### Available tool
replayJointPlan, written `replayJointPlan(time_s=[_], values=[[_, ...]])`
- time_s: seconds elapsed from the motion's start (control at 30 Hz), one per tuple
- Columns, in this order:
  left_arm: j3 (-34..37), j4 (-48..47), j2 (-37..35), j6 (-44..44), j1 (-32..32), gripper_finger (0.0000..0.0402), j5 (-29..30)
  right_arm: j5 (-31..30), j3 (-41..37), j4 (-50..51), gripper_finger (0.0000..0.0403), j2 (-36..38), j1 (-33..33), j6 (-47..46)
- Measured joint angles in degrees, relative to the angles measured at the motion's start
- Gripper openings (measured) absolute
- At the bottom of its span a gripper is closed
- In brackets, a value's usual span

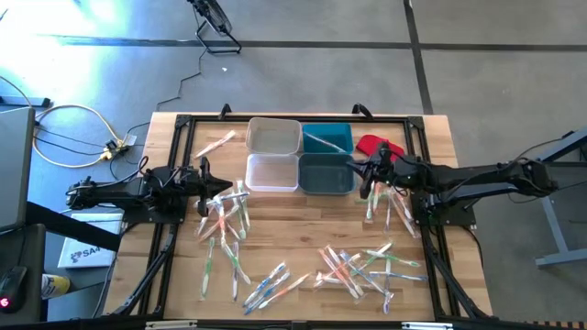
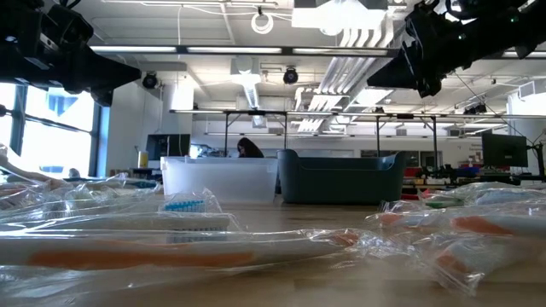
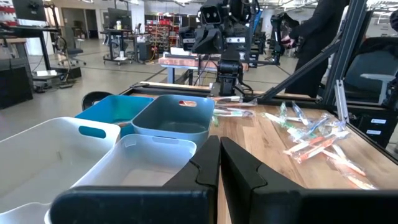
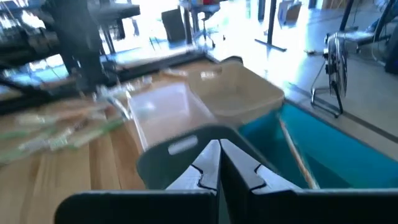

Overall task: Pick & Place Toothbrushes
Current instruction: Put the blue toothbrush into the white bin

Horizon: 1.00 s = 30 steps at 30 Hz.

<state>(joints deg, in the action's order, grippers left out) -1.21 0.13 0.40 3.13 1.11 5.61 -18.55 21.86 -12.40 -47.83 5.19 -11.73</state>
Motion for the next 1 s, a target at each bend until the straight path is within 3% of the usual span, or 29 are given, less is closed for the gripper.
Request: replayJointPlan(time_s=[1.0], values=[[0.0, 0.0, 0.0, 0.2, 0.0, 0.0010, 0.0, 2.4, -0.1, 0.6, 0.0002, -1.3, 0.0, 3.0]])
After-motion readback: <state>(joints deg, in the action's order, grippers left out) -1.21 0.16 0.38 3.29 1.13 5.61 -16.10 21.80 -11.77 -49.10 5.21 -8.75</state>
